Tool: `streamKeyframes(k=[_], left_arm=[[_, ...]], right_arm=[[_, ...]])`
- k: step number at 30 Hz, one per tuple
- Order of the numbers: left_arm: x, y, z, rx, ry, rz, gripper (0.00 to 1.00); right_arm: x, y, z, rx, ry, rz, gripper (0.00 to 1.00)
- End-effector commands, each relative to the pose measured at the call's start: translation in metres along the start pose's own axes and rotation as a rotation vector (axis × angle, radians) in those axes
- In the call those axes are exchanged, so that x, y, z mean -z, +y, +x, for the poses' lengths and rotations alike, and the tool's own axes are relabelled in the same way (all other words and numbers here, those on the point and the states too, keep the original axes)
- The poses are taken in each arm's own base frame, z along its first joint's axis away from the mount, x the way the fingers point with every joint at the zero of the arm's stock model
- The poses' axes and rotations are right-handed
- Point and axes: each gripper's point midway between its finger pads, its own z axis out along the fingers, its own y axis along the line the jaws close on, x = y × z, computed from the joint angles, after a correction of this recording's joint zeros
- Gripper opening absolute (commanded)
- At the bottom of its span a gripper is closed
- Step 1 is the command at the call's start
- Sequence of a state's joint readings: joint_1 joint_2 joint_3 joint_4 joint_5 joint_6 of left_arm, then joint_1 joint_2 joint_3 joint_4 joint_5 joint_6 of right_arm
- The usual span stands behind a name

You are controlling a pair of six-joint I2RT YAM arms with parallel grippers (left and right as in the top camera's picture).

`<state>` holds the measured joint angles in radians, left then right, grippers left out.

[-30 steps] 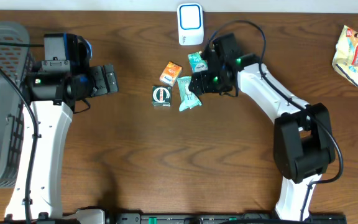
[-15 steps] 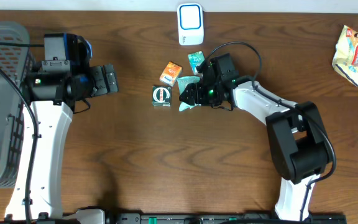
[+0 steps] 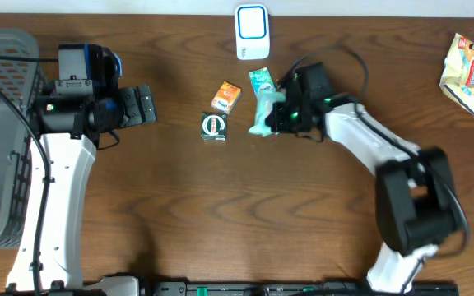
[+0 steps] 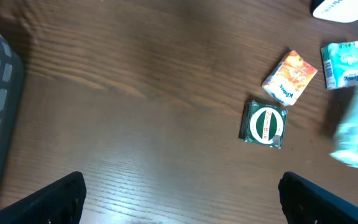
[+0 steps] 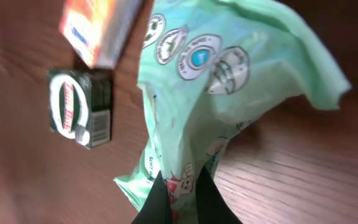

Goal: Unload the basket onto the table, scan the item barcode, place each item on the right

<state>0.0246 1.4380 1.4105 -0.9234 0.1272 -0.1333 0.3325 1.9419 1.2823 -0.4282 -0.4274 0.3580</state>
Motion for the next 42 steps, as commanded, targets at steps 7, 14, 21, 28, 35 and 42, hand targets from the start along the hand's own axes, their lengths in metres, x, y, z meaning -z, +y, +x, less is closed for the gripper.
streamKeyframes(k=[7, 14, 21, 28, 35, 42], left_arm=[[0.001, 0.003, 0.000, 0.000, -0.001, -0.010, 0.98], [0.001, 0.003, 0.000, 0.000, 0.000, -0.010, 0.98], [0.001, 0.003, 0.000, 0.000, -0.001, -0.010, 0.98], [0.001, 0.003, 0.000, 0.000, 0.000, -0.010, 0.98], [0.001, 0.003, 0.000, 0.000, -0.001, -0.010, 0.98], [0.001, 0.003, 0.000, 0.000, -0.001, -0.010, 0.98]], right_arm=[[0.111, -0.087, -0.009, 0.196, -0.191, 1.043, 0.01], [0.070, -0.129, 0.038, 0.309, 0.100, 1.206, 0.01], [0.040, -0.101, 0.065, 0.408, 0.214, 1.102, 0.38], [0.026, -0.043, 0.051, 0.511, 0.124, 1.041, 0.51], [0.030, -0.007, 0.022, 0.520, 0.033, 0.992, 0.55], [0.043, -0.023, 0.018, 0.463, 0.085, 0.992, 0.62]])
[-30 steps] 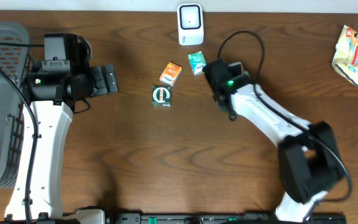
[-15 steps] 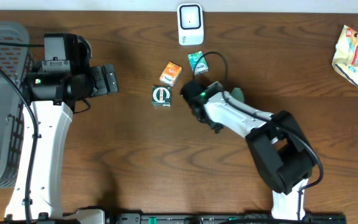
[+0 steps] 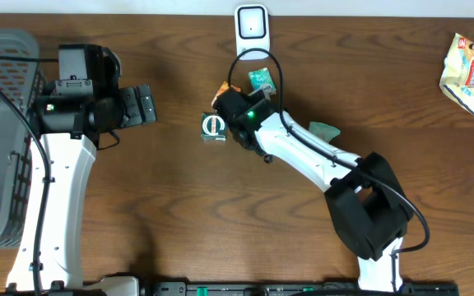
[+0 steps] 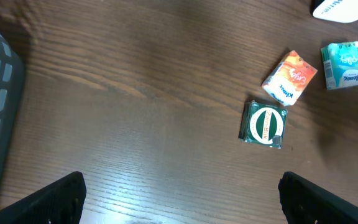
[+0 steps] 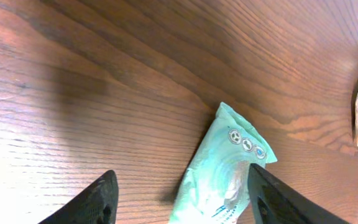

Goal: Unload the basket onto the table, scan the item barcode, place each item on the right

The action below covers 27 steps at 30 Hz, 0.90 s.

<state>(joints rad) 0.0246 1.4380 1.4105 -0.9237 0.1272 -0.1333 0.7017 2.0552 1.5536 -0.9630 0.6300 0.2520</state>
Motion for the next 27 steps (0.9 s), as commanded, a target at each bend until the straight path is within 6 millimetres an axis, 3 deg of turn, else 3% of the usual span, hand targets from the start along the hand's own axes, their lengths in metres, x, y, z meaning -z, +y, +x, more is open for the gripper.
streamKeyframes(k=[1, 7, 10, 16, 18, 27], left_arm=[[0.001, 0.003, 0.000, 0.000, -0.001, -0.010, 0.98], [0.001, 0.003, 0.000, 0.000, -0.001, -0.010, 0.98], [0.001, 0.003, 0.000, 0.000, -0.001, -0.010, 0.98], [0.001, 0.003, 0.000, 0.000, -0.001, -0.010, 0.98], [0.001, 0.003, 0.000, 0.000, -0.001, -0.010, 0.97], [0.001, 0.003, 0.000, 0.000, -0.001, -0.010, 0.98]], right_arm=[[-0.010, -0.015, 0.010, -0.020, 0.075, -0.019, 0.62], [-0.043, -0.042, 0.043, -0.188, 0.203, 0.003, 0.62], [-0.065, -0.052, 0.049, -0.282, 0.211, 0.005, 0.64], [-0.070, -0.042, 0.041, -0.317, 0.181, -0.049, 0.61], [-0.069, -0.040, 0.042, -0.310, 0.184, -0.049, 0.54], [-0.082, -0.029, 0.073, -0.301, 0.229, -0.022, 0.52]])
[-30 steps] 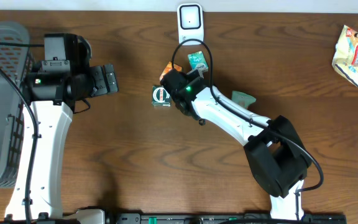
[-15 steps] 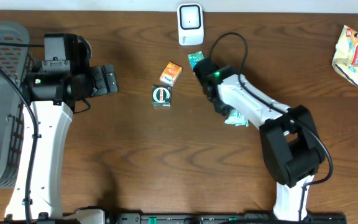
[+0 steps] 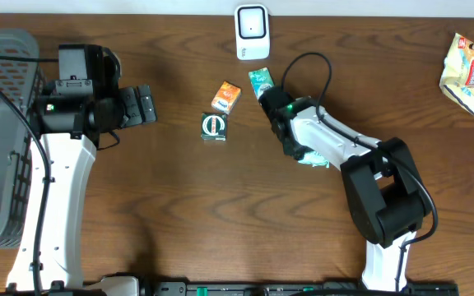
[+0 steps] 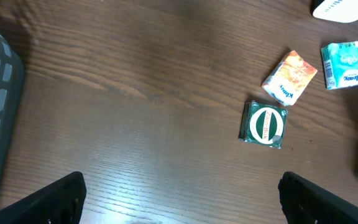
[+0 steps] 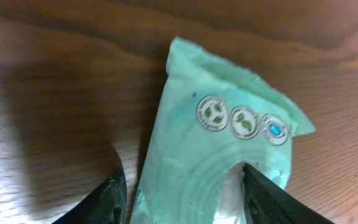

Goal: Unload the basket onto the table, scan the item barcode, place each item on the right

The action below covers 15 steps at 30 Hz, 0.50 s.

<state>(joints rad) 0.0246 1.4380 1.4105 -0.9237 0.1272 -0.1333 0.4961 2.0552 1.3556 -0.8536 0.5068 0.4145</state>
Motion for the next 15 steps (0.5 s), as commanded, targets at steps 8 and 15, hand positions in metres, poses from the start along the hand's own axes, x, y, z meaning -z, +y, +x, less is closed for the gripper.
streamKeyframes(k=[8, 15], left_arm=[[0.001, 0.003, 0.000, 0.000, -0.001, -0.010, 0.98], [0.001, 0.003, 0.000, 0.001, -0.001, -0.010, 0.97]], right_arm=[[-0.012, 0.010, 0.023, -0.009, 0.062, -0.045, 0.01], [0.083, 0.065, -0.036, 0.118, 0.002, -0.678, 0.01]])
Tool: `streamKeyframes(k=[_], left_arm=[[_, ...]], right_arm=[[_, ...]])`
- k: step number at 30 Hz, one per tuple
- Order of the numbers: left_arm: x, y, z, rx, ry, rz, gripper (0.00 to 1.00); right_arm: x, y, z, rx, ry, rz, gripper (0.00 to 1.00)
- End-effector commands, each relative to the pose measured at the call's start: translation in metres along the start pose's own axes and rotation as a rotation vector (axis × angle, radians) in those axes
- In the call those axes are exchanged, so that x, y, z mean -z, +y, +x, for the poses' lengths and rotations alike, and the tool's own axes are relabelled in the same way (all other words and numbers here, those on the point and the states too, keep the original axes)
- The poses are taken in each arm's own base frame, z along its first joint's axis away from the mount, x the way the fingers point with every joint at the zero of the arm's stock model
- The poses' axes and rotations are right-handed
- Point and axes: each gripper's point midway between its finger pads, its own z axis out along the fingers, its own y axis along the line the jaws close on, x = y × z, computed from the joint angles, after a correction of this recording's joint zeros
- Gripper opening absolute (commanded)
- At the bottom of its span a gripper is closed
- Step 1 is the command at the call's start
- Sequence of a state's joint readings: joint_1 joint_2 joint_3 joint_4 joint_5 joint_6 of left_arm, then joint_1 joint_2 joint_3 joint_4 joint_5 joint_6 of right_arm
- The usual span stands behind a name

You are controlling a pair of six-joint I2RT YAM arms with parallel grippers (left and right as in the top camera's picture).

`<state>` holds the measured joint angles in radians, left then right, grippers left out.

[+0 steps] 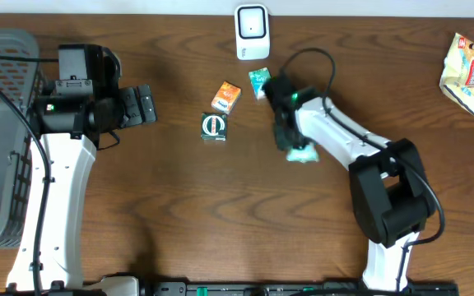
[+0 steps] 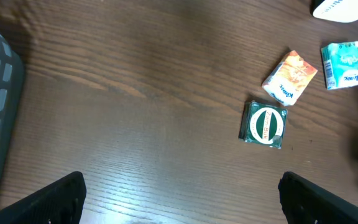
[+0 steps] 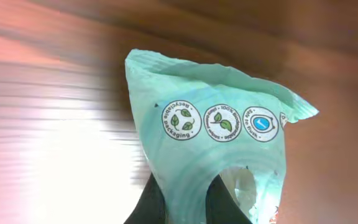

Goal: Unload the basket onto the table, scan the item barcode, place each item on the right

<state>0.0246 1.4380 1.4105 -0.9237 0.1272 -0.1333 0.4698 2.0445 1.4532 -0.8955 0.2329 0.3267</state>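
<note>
A mint-green pouch (image 3: 210, 134) with recycling symbols fills the right wrist view, and my right gripper (image 3: 185, 205) is shut on its lower part. From overhead the pouch (image 1: 302, 153) shows just below the right gripper (image 1: 285, 125), below and to the right of the white scanner (image 1: 252, 31) at the table's far edge. The pouch's edge also shows in the left wrist view. No barcode is visible. My left gripper (image 1: 142, 105) stands open at the left, far from the pouch, with nothing in it (image 2: 179, 202).
An orange pack (image 1: 226, 97), a dark green box (image 1: 213, 126) and a teal tissue pack (image 1: 259, 80) lie left of the pouch. A yellow snack bag (image 1: 466, 70) lies at the far right. A grey basket stands at the left edge.
My right gripper was open with its fingers astride the pouch lying on the table. Now it is shut on the pouch. The left arm has not moved.
My right gripper was shut on the pouch beside the tissue pack. Then it was open near the orange pack, and the pouch lay on the table to the right. Then its open fingers stood around the pouch, and now they pinch it.
</note>
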Motion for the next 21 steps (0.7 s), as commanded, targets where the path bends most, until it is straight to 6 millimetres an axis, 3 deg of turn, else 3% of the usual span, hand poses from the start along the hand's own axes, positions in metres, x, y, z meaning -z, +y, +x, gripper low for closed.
streamKeyframes(k=[1, 5, 8, 12, 14, 16, 18, 21], left_arm=[[0.001, 0.003, 0.000, 0.000, -0.001, -0.010, 0.98], [0.001, 0.003, 0.000, 0.000, -0.001, -0.010, 0.98], [0.001, 0.003, 0.000, 0.000, -0.001, -0.010, 0.97], [0.001, 0.003, 0.000, 0.000, -0.001, -0.010, 0.98], [0.001, 0.003, 0.000, 0.000, -0.001, -0.010, 0.98], [0.001, 0.003, 0.000, 0.000, -0.001, -0.010, 0.98], [0.001, 0.003, 0.000, 0.000, -0.001, -0.010, 0.98], [0.001, 0.003, 0.000, 0.000, -0.001, -0.010, 0.98]], right_arm=[[0.069, 0.061, -0.030, 0.116, -0.060, -0.565, 0.01], [0.110, 0.083, -0.036, 0.138, -0.090, -0.992, 0.01], [0.110, 0.086, -0.027, 0.130, -0.078, -1.147, 0.01], [0.092, 0.085, -0.003, 0.060, -0.053, -1.347, 0.01], [0.078, 0.075, 0.001, -0.030, -0.031, -1.367, 0.01], [0.056, 0.054, 0.006, -0.192, 0.010, -1.358, 0.03], [0.041, 0.038, 0.007, -0.269, 0.016, -1.328, 0.12], [0.003, -0.003, 0.003, -0.331, -0.055, -1.129, 0.30]])
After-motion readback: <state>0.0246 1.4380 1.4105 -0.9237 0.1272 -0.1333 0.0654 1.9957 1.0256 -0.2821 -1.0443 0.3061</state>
